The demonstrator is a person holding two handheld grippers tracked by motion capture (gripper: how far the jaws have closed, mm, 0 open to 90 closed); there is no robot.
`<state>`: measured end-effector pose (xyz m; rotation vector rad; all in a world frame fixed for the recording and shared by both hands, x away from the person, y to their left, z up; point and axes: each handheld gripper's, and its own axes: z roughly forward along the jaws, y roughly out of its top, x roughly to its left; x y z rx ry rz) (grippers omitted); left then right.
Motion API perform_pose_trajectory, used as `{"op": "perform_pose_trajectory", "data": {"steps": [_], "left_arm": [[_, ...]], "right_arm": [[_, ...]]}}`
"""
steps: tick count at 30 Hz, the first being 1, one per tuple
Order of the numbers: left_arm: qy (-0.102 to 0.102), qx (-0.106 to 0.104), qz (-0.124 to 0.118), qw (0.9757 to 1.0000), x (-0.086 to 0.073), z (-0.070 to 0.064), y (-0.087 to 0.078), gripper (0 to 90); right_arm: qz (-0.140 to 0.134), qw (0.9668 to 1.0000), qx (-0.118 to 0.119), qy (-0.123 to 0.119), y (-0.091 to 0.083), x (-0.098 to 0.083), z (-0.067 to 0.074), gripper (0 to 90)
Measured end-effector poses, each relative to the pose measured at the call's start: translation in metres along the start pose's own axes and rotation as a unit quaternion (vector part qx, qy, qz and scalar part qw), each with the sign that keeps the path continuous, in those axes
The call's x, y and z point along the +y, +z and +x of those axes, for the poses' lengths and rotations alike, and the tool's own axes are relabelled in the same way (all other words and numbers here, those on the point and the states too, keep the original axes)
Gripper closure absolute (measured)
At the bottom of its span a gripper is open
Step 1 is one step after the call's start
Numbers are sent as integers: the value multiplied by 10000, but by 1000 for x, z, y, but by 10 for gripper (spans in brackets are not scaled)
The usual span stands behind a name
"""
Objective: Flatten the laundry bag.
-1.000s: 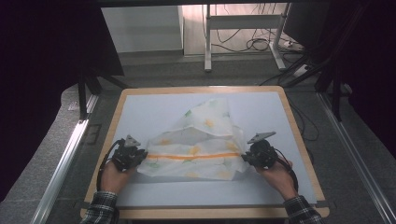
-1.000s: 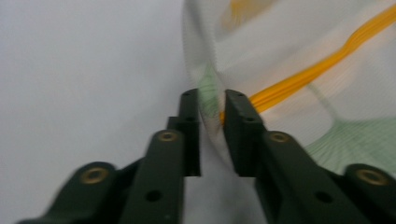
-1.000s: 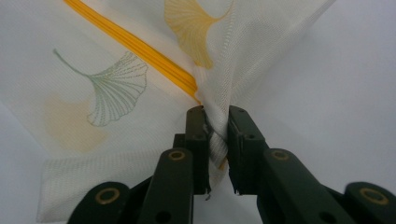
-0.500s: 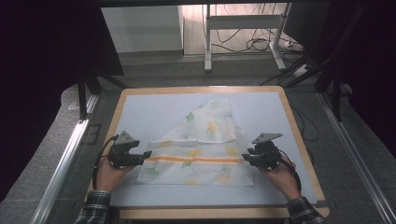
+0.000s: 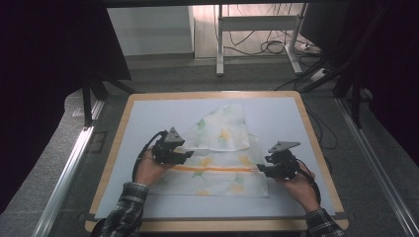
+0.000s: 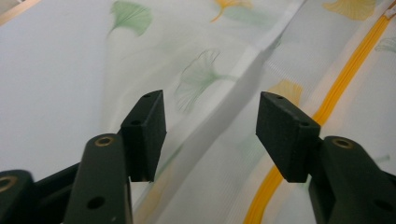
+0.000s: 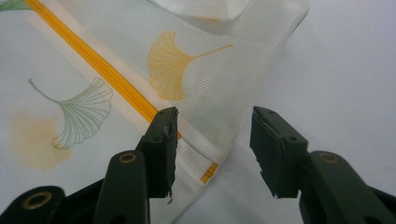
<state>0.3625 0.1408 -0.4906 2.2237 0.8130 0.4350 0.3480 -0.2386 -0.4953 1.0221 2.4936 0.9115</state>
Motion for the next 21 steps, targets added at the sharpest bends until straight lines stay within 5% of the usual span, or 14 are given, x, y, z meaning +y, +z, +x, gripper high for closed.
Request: {"op": "perform_pose_trajectory", "data": {"steps": [8,11,13,14,17,21], "left_arm": [[448,168,342,9983,22,-15,37,388],[583,486,531,9957,23,-17,49,451],[559,554,592,9951,23,-16,53,652],[511,599,590,9951,24,-15,53,652],[217,612,376,9972,27,-6,48,883],[-203,761,106,9968,34,16,28,885]], "right_arm": [[-18,10000,55,-53,0,1,3,472],[-24,10000,74,-55,0,1,3,465],[-11,9999,90,-65,2,2,3,464],[-11,9999,90,-65,2,2,3,464],[45,9999,103,-80,4,2,6,471],[64,9998,122,-174,7,3,8,493]]}}
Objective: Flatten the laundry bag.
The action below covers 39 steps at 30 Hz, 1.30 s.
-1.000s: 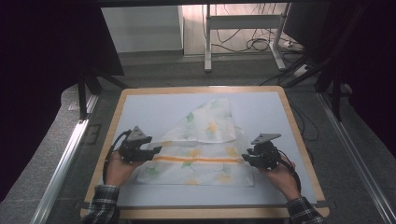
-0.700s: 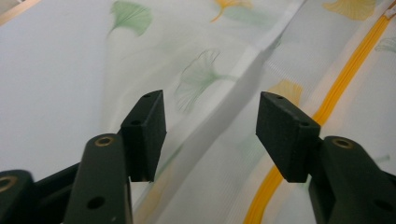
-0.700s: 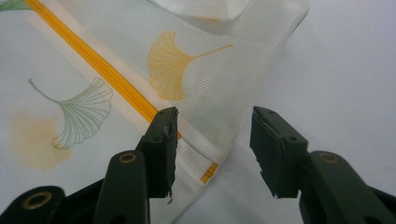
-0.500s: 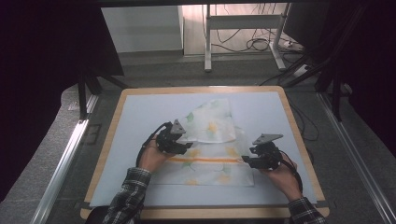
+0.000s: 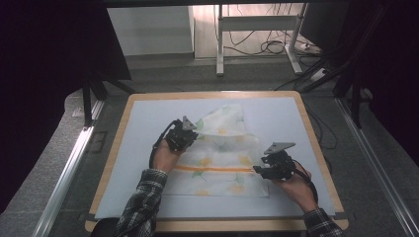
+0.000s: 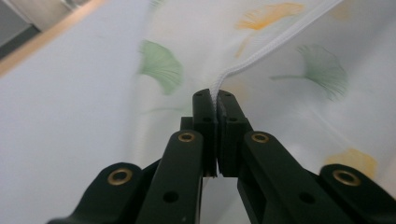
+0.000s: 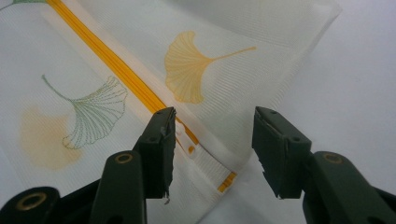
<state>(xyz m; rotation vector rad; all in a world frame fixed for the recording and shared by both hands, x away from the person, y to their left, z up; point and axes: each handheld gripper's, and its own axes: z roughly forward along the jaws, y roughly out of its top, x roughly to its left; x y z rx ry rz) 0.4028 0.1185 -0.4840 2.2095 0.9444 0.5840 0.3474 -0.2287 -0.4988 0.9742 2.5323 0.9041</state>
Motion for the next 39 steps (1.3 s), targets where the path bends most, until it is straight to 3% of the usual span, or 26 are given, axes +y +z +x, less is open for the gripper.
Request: {"op": "perform_pose_trajectory", "data": {"steps": [1,6,10,11,12,15,20,25,26,28,30,31,32,35,36,38,39], "left_arm": [[0,0,0,10000,0,0,0,886],[-563,335,-214,9976,-3,36,-21,885],[-971,714,-94,9927,-18,68,-32,883],[-971,714,-94,9927,-18,68,-32,882],[-1076,875,-11,9903,-27,77,-34,882],[-1166,982,97,9883,-36,84,-34,882],[-1485,1204,440,9806,-68,102,-32,876],[-1614,1255,580,9772,-86,106,-30,867],[-1631,1256,579,9769,-91,107,-30,872],[-1647,1137,492,9785,-98,107,-31,874],[-1633,1036,411,9803,-101,107,-32,885],[-1581,920,336,9825,-102,106,-32,885],[-1462,866,295,9850,-102,104,-33,886],[-1391,780,244,9869,-101,102,-33,884],[-1340,619,275,9887,-98,100,-33,825],[-1254,664,277,9895,-96,98,-34,670],[-1185,729,292,9898,-95,96,-35,670]], "right_arm": [[0,10000,0,0,0,0,0,493],[-51,10000,-34,15,0,0,-3,497],[-111,9999,-82,69,0,1,-6,481],[-111,9999,-82,69,0,1,-6,481],[-141,9998,-105,112,1,2,-8,471],[-187,9997,-116,113,1,4,-9,462],[-324,9991,-152,209,6,14,-13,447],[-343,9987,-122,356,17,22,-21,449],[-340,9985,-20,429,23,26,-23,472],[-316,9985,42,436,26,28,-24,501],[-208,9988,29,451,29,35,-21,778],[-208,9988,29,451,29,35,-21,778],[-241,9989,57,400,26,39,-18,854],[-333,9985,158,392,19,43,-15,861],[-379,9985,188,338,12,45,-12,864],[-349,9986,225,319,6,44,-9,864],[-349,9986,225,319,6,44,-9,864]]}}
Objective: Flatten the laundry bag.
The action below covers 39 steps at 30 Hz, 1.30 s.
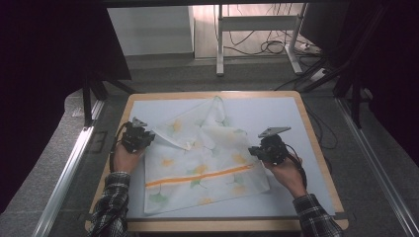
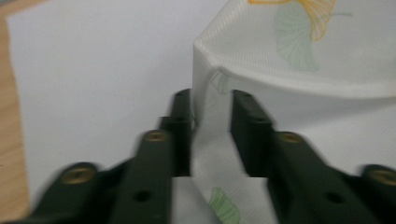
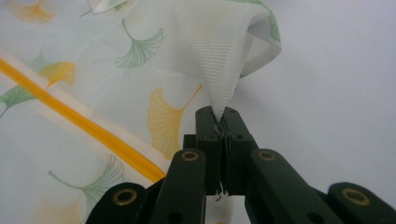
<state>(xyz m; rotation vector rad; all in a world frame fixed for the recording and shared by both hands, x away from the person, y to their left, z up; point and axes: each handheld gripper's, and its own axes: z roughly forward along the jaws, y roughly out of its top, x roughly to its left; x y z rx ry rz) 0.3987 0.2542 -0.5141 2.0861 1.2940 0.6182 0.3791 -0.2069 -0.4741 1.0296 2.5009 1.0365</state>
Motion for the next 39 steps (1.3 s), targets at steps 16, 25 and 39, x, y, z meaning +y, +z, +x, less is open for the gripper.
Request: {"op": "perform_pose_trajectory", "data": {"steps": [16,25,39], "left_arm": [[813,-1197,-284,9891,38,-73,2,447],[1227,-1700,115,9777,53,-130,45,428],[980,-1458,-95,9844,54,-117,38,878]], "right_arm": [[155,9990,-8,410,-23,-43,-12,626],[24,9992,-82,396,-23,-43,-11,553],[172,9991,9,394,1,-25,-16,671]]}}
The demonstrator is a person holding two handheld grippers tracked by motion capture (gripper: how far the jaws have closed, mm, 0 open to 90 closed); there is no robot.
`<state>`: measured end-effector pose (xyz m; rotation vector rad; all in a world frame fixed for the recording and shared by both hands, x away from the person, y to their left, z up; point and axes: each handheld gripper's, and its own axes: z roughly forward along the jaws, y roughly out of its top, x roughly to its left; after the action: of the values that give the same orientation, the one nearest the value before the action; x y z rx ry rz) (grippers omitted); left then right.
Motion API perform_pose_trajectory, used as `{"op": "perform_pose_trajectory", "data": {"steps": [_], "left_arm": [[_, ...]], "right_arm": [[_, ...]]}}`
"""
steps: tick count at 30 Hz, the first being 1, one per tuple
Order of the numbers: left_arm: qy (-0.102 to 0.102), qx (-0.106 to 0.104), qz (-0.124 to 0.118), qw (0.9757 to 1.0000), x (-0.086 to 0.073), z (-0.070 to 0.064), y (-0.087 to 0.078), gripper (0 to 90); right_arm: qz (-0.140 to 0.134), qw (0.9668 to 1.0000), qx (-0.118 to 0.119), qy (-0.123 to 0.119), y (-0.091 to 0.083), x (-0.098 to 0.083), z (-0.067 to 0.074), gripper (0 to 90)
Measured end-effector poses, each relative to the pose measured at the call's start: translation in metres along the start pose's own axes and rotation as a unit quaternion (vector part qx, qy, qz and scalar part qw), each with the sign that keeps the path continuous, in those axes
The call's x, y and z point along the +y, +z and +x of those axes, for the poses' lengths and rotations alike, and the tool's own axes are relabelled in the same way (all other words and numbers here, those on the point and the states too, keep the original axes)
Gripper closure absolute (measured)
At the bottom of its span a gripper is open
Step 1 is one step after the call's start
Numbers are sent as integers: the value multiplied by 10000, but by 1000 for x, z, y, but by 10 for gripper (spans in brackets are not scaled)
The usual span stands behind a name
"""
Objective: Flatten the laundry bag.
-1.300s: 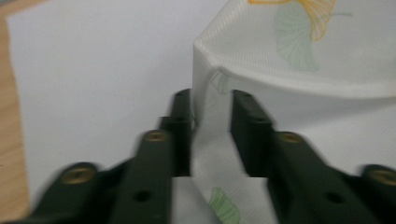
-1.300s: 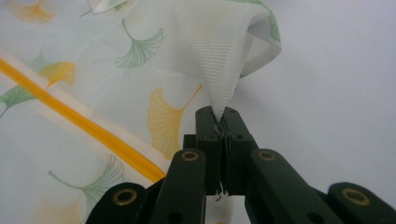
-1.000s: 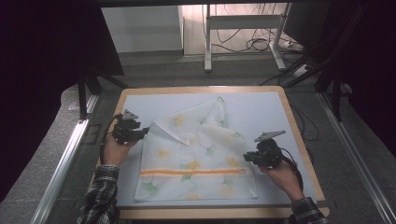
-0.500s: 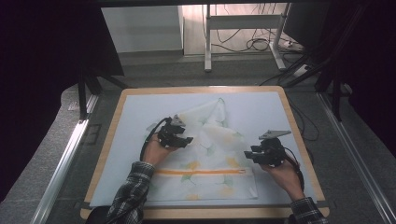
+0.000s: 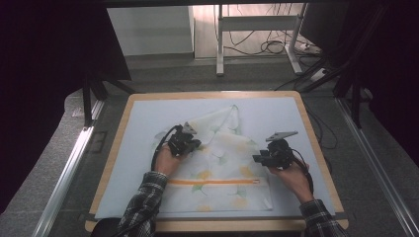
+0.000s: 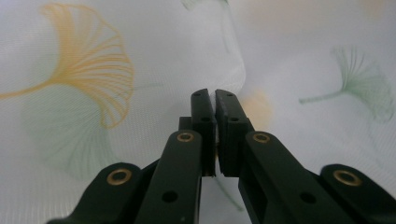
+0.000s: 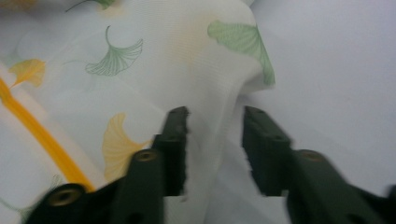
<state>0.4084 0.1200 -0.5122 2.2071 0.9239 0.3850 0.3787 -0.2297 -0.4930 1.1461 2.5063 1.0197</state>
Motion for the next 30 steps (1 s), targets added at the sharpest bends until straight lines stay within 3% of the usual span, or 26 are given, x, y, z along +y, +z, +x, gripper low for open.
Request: {"op": "perform_pose_trajectory", "data": {"steps": [1,4,5,6,7,8,9,10,15,16,17,19,20,21,22,23,25,30], "left_arm": [[0,0,0,10000,0,0,0,878],[-187,278,-283,9990,8,17,-28,876],[-206,331,-311,9988,10,20,-33,876],[-286,501,-360,9977,13,32,-50,876],[-286,501,-360,9977,13,32,-50,876],[-401,730,-448,9955,16,43,-66,875],[-401,730,-448,9955,16,43,-66,875],[-490,853,-499,9939,16,50,-76,875],[-853,1228,-707,9862,13,74,-112,874],[-964,1365,-710,9834,10,82,-121,873],[-964,1365,-710,9834,10,82,-121,873],[-1073,1531,-636,9803,6,90,-124,872],[-1125,1590,-613,9789,4,94,-122,869],[-1187,1582,-580,9785,3,96,-119,869],[-1204,1567,-470,9792,1,98,-114,851],[-1265,1483,-362,9801,0,100,-107,851],[-1220,1558,-251,9799,-3,97,-94,689],[-1047,1547,-84,9824,-6,90,-81,528]], "right_arm": [[0,10000,0,0,0,0,0,671],[-21,10000,-36,-13,-1,10,-1,871],[-21,10000,-36,-13,-1,10,-1,871],[-101,9999,13,-53,-9,15,1,875],[-101,9999,13,-53,-9,15,1,875],[-261,9996,66,-118,-22,21,6,877],[-261,9996,66,-118,-22,21,6,877],[-333,9993,53,-152,-28,23,9,877],[-790,9960,96,-415,-80,34,26,878],[-838,9954,118,-459,-96,30,29,876],[-838,9954,118,-459,-96,30,29,876],[-699,9967,103,-390,-102,19,27,873],[-424,9986,21,-320,-95,4,21,849],[-424,9986,21,-320,-95,4,21,849],[-178,9996,-103,-186,-82,-13,11,741],[-178,9996,-103,-186,-82,-13,11,741],[-100,9998,-171,72,-70,-27,-2,650],[-107,9988,-187,431,-63,-39,-22,600]]}}
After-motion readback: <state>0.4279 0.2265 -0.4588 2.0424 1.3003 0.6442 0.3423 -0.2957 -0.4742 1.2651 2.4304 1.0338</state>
